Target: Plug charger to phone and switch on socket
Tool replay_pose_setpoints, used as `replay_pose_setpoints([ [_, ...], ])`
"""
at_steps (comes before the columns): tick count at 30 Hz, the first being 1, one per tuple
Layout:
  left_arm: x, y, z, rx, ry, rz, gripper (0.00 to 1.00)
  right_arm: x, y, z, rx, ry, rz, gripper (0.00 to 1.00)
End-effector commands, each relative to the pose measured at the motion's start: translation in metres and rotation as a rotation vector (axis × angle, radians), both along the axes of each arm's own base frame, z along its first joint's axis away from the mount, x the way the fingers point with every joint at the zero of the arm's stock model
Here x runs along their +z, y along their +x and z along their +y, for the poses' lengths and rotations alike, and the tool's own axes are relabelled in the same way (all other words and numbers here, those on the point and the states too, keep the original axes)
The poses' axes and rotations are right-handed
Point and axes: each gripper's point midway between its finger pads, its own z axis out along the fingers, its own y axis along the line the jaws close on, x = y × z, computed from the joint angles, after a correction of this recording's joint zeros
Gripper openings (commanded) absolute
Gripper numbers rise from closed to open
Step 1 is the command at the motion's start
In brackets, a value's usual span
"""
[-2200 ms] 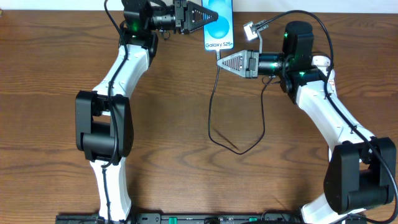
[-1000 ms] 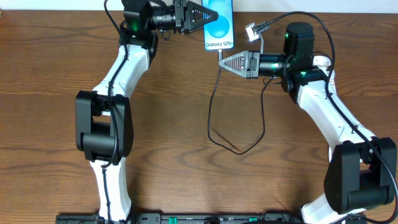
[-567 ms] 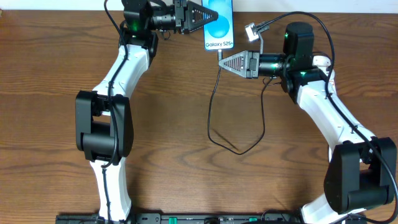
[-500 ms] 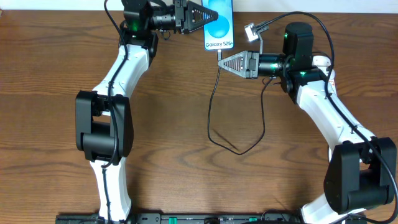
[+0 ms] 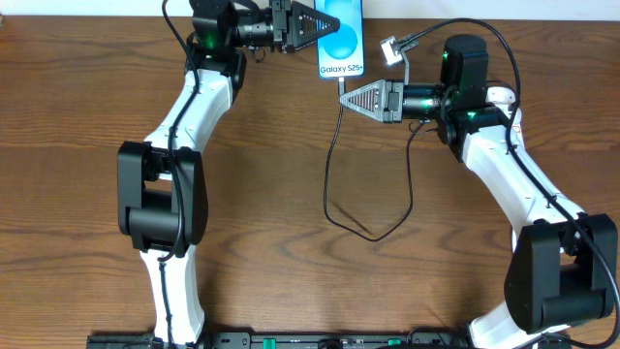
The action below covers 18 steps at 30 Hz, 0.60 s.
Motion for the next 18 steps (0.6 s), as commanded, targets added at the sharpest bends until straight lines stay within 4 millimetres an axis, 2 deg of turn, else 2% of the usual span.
replay_pose_setpoints([
  [1, 0.0226, -0.0057, 0.0007, 0.009, -0.012, -0.069, 0.07, 0.0080, -0.0046, 0.0039, 0.037, 0.016, -0.026, 0.01],
  [18, 0.0226, -0.0056, 0.0007, 0.010, -0.012, -0.073, 0.07, 0.0099, -0.0071, 0.0033, 0.054, 0.025, -0.032, 0.01],
])
